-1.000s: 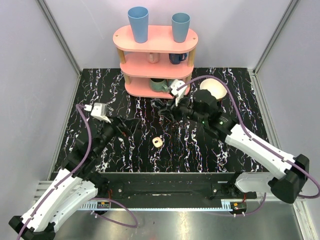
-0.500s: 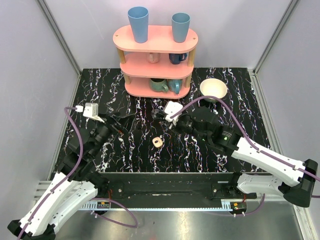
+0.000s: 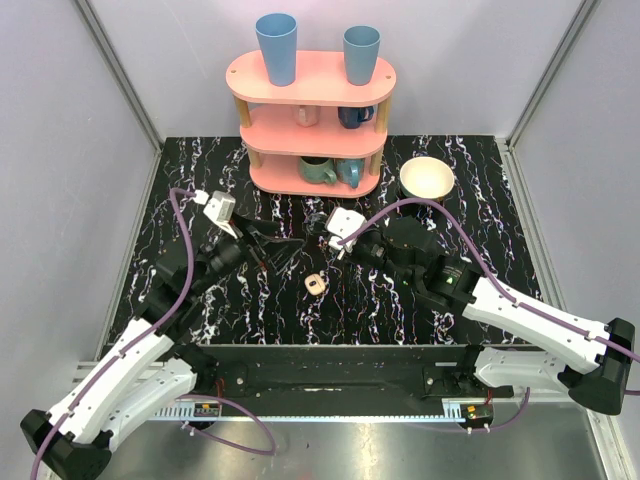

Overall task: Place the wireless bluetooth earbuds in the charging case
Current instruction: Pass from the right arm to the left

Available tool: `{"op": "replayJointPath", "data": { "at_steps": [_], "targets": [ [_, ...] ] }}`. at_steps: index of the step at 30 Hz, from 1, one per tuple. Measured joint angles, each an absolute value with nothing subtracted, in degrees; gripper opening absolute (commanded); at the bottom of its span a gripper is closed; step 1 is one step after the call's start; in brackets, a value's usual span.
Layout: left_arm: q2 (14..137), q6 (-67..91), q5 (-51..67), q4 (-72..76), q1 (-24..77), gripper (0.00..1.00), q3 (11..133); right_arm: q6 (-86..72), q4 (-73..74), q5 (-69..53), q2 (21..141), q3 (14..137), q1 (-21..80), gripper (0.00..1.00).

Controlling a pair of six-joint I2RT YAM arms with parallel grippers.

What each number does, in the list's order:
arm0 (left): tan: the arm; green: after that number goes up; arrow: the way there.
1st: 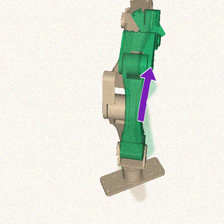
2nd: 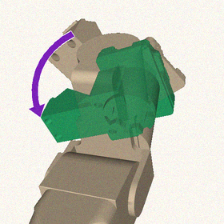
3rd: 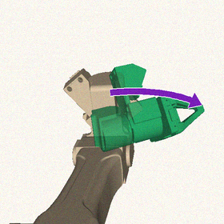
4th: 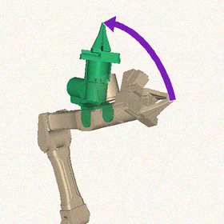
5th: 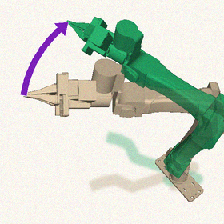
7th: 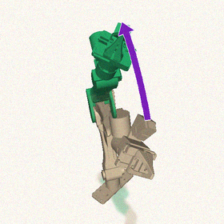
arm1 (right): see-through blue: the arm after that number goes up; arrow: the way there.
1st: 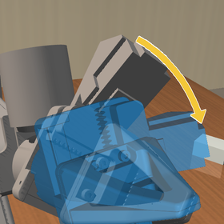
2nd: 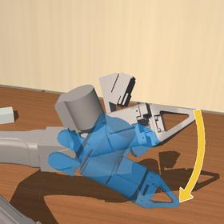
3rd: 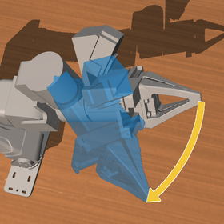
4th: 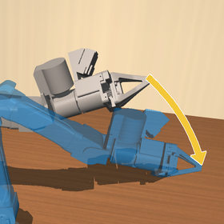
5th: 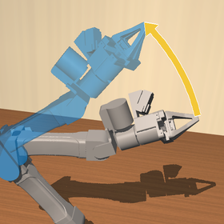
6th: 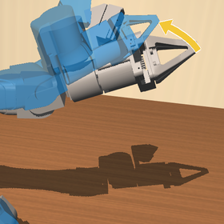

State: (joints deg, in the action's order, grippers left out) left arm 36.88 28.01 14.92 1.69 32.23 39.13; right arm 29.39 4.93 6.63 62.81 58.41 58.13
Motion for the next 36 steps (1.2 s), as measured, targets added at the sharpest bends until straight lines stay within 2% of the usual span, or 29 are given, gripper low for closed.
{"op": "replayJointPath", "data": {
  "at_steps": [7,16,27,36],
  "targets": [
    [41.08,30.74,25.39,10.48,32.23,0.98,38.85,29.56,4.21,6.59,62.81,58.41,58.46,0.06],
    [46.3,34.22,30.5,20.21,32.23,0.81,38.74,29.54,4.21,6.44,62.78,58.41,59.4,0.06],
    [50.52,35.68,32.6,20.49,32.23,0.61,38.74,29.56,4.14,6.37,62.74,58.41,60.36,0.06],
    [52.58,35.9,33.34,19.97,32.23,0.51,39.11,30.09,4.23,6.35,62.74,58.41,60.71,0.06]
  ]
}}
